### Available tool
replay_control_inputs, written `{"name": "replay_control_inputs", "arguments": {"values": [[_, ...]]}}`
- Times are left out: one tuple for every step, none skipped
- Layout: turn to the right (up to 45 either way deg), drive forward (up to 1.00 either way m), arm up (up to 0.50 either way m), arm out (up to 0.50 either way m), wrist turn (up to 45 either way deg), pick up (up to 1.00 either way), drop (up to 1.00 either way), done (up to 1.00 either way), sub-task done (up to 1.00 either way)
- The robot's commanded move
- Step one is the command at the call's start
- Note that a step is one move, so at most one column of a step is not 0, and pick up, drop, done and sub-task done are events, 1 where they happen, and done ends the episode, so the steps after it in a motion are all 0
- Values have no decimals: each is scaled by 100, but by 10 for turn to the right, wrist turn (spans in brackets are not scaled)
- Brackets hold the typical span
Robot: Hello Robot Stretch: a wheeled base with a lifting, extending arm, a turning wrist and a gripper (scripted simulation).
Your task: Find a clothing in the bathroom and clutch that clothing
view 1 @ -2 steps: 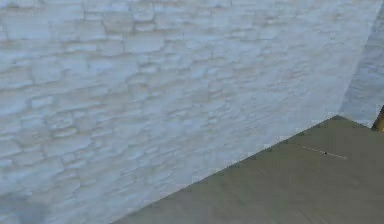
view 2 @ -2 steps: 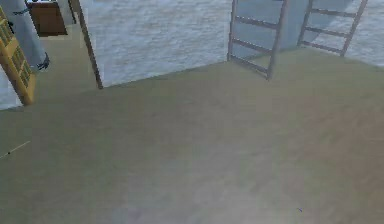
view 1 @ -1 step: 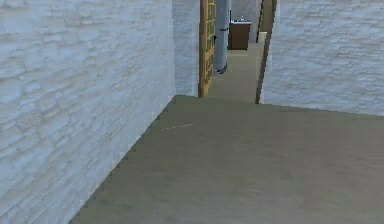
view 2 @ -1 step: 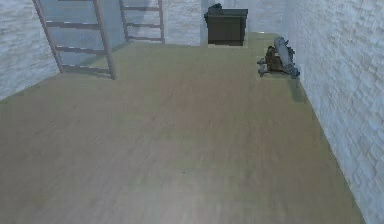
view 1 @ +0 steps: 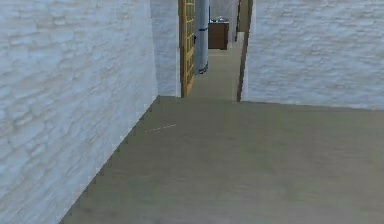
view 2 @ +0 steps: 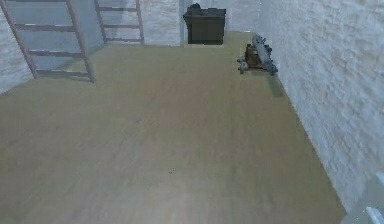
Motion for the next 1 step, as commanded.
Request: {"name": "replay_control_inputs", "arguments": {"values": [[30, 0, 0, 0, 0, 0, 0, 0, 0]]}}
